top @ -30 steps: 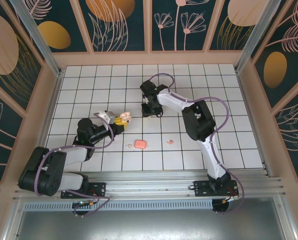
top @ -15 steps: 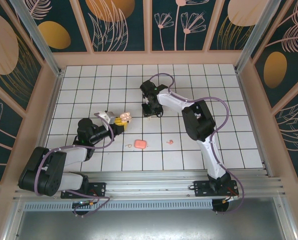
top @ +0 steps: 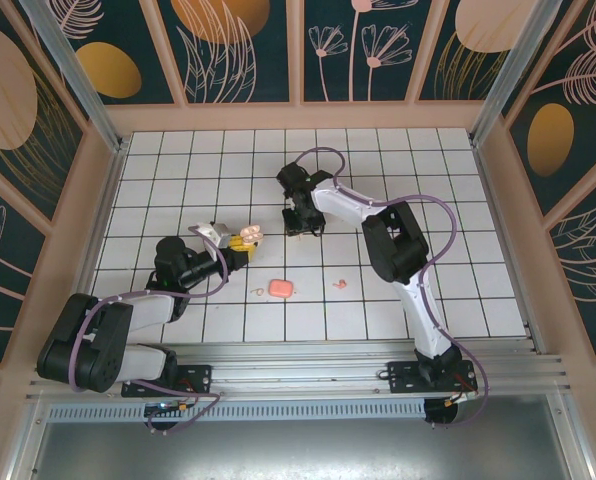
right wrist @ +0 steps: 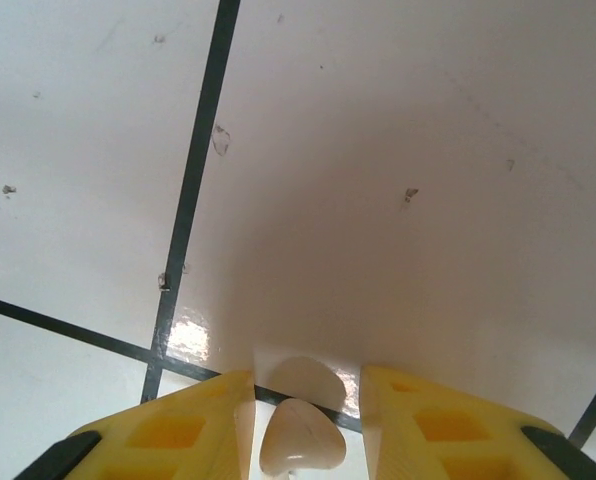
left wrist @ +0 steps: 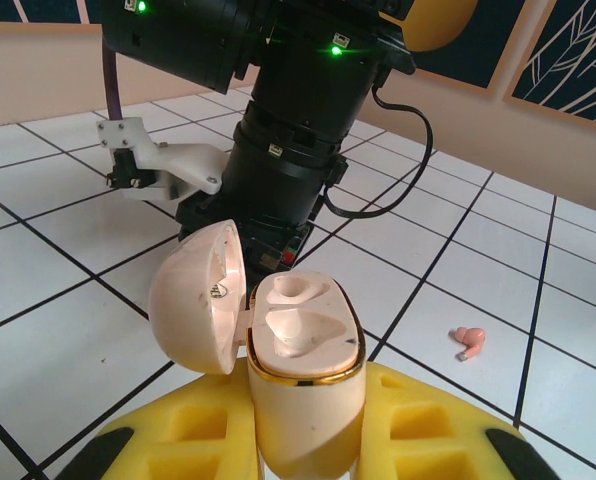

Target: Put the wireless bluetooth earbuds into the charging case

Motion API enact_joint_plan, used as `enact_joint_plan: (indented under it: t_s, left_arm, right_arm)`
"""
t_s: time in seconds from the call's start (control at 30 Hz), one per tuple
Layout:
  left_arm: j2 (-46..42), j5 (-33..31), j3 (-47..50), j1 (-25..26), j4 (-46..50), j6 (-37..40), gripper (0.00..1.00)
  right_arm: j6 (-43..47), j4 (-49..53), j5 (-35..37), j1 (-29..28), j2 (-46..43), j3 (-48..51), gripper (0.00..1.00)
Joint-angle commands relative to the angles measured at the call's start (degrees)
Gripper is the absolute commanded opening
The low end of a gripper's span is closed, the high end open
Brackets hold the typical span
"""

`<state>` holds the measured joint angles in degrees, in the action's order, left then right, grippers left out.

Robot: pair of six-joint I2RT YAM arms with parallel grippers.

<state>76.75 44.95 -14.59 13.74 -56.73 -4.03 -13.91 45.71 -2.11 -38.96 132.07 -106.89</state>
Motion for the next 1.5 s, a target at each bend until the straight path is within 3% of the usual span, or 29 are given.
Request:
enact_joint_plan:
  t_s: [0.0, 0.77, 1.17, 1.47]
  left_arm:
    - [-0.13, 0.34, -1.38, -0.34, -0.39, 1.34, 0.09]
    - [0.61, -0.52, -1.49, -0.36, -0.19, 1.48, 0.09]
    - [4.63, 0.75, -2.0, 0.3, -6.47, -3.13, 0.07]
    - [11.25, -3.01, -6.3, 7.29, -10.03, -5.01, 0.06]
  right_arm:
    - [-0.68, 4.08, 1.74, -0.59, 0.03, -0.73, 0.33]
    - [-2.21, -0.46, 1.6, -1.02, -5.92, 3.32, 0.26]
    - [-5.75, -17.97, 0.27, -1.21, -19.13, 17.51, 0.24]
    - [-4.91, -34.17, 3.56, -2.36, -32.16, 29.1, 0.23]
